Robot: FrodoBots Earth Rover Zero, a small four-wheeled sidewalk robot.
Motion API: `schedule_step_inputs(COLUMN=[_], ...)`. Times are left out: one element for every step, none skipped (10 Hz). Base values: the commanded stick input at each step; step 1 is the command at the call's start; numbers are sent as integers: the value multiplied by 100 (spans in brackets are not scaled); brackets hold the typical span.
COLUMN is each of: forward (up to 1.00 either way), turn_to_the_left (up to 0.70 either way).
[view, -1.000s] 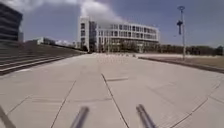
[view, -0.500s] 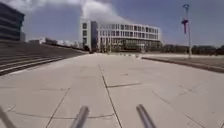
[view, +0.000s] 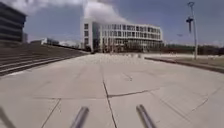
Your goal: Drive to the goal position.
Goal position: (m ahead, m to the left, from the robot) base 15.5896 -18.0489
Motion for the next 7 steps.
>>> schedule_step_inputs(forward=[70,70,70,70,70,70,70], turn_to_the_left=[0,0,0,0,0,0,0])
